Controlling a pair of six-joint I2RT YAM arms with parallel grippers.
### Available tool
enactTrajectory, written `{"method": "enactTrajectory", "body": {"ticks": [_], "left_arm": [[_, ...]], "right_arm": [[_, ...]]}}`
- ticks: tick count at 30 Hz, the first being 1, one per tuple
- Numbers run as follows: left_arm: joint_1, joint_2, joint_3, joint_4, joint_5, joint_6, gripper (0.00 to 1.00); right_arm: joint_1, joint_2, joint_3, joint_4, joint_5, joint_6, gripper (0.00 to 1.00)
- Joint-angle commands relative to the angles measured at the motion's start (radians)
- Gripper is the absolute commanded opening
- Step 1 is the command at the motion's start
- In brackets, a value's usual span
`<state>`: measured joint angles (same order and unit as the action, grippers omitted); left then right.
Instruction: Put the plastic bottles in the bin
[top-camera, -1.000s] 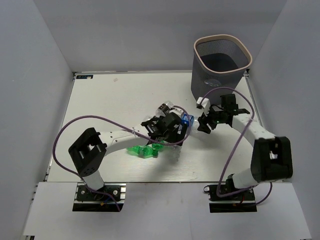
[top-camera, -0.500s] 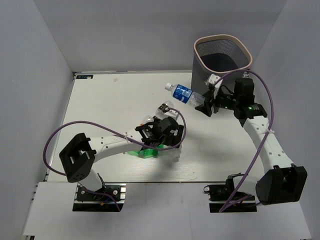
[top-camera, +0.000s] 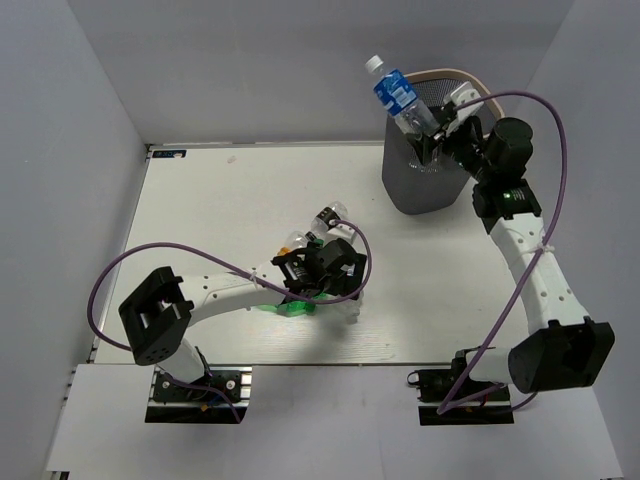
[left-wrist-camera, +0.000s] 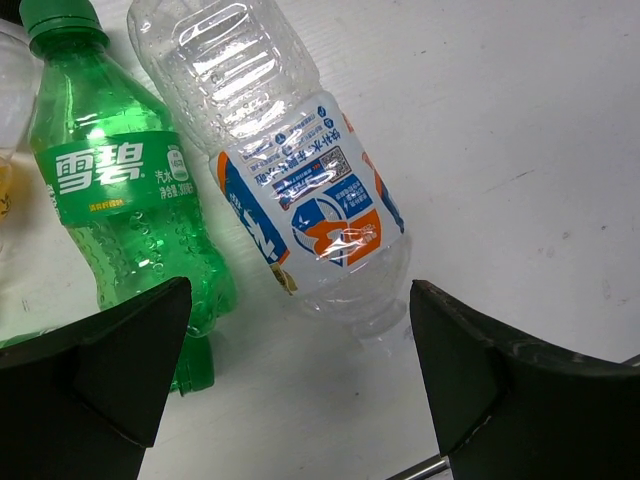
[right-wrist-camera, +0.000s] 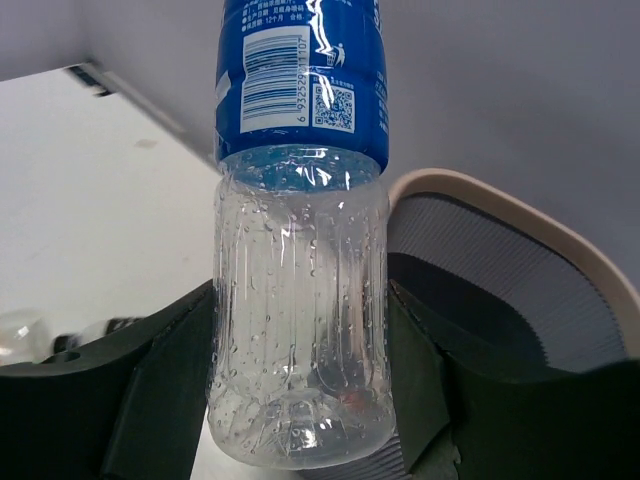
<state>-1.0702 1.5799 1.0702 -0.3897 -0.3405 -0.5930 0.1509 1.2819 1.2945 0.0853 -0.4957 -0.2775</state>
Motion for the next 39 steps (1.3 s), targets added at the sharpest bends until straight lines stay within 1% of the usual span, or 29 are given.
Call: {"method": "enactTrajectory", "body": {"ticks": [1, 2, 3, 6, 8, 9, 11, 12, 13, 14, 15, 21, 24, 25, 27, 31, 33, 34, 37, 38, 39], "left_arm": [[-0.005, -0.040, -0.009, 0.023, -0.020, -0.013, 1.00], [-0.005, -0.028, -0.009, 0.023, -0.020, -0.013, 1.00], [-0.005, -0.027, 0.002, 0.023, -0.020, -0.013, 1.00], [-0.005, 0.000, 0.020, 0.032, -0.009, -0.013, 1.00], [-0.005, 0.026, 0.020, 0.055, 0.000, -0.013, 1.00], [-0.005, 0.026, 0.020, 0.055, 0.011, -0.022, 1.00], [-0.005, 0.038, 0.020, 0.064, 0.020, -0.022, 1.00], [-0.005, 0.051, 0.030, 0.064, 0.020, -0.036, 1.00], [-0.005, 0.063, 0.030, 0.064, 0.020, -0.036, 1.00], [-0.005, 0.078, 0.039, 0.064, 0.020, -0.045, 1.00], [-0.005, 0.078, 0.039, 0.064, 0.020, -0.045, 1.00], [-0.005, 0.146, 0.120, 0.022, -0.025, -0.065, 1.00], [-0.005, 0.189, 0.161, -0.001, -0.061, -0.074, 1.00], [-0.005, 0.202, 0.171, -0.015, -0.071, -0.074, 1.00], [-0.005, 0.251, 0.204, -0.037, -0.086, -0.093, 1.00], [0.004, 0.339, 0.287, -0.158, -0.138, -0.166, 1.00], [0.004, 0.361, 0.301, -0.158, -0.129, -0.166, 1.00], [0.004, 0.370, 0.310, -0.158, -0.129, -0.157, 0.96], [-0.005, 0.381, 0.324, -0.111, -0.109, -0.119, 0.71], [-0.005, 0.381, 0.338, -0.101, -0.109, -0.105, 0.56], [-0.005, 0.381, 0.347, -0.101, -0.094, -0.075, 0.51]], "right_arm": [[-0.013, 0.051, 0.086, 0.087, 0.221, 0.035, 0.00], [-0.011, 0.062, 0.094, 0.079, 0.242, 0.037, 0.00], [-0.013, 0.085, 0.107, 0.070, 0.317, 0.047, 0.00], [-0.045, 0.166, 0.210, -0.004, 0.371, 0.075, 0.00], [-0.054, 0.192, 0.239, -0.034, 0.376, 0.102, 0.00], [-0.063, 0.227, 0.265, -0.073, 0.373, 0.104, 0.06], [-0.074, 0.246, 0.307, -0.084, 0.327, 0.113, 0.36], [-0.082, 0.269, 0.315, -0.141, 0.312, 0.112, 0.50], [-0.088, 0.273, 0.324, -0.148, 0.278, 0.112, 0.74], [-0.097, 0.274, 0.322, -0.154, 0.264, 0.119, 0.84], [-0.100, 0.270, 0.318, -0.154, 0.250, 0.124, 0.90], [-0.137, 0.208, 0.255, -0.137, 0.165, 0.170, 0.90], [-0.139, 0.156, 0.181, -0.122, 0.129, 0.193, 0.90], [-0.170, 0.133, 0.167, -0.114, 0.120, 0.193, 0.90], [-0.177, 0.097, 0.105, -0.104, 0.091, 0.208, 0.90], [-0.186, 0.028, 0.032, -0.108, 0.059, 0.215, 0.90], [-0.195, 0.010, -0.004, -0.121, 0.054, 0.213, 0.90], [-0.200, -0.004, -0.023, -0.131, 0.052, 0.215, 0.90], [-0.215, -0.038, -0.073, -0.139, 0.037, 0.219, 0.90], [-0.220, -0.047, -0.083, -0.139, 0.033, 0.221, 0.89], [-0.229, -0.062, -0.107, -0.142, 0.020, 0.225, 0.85]]}}
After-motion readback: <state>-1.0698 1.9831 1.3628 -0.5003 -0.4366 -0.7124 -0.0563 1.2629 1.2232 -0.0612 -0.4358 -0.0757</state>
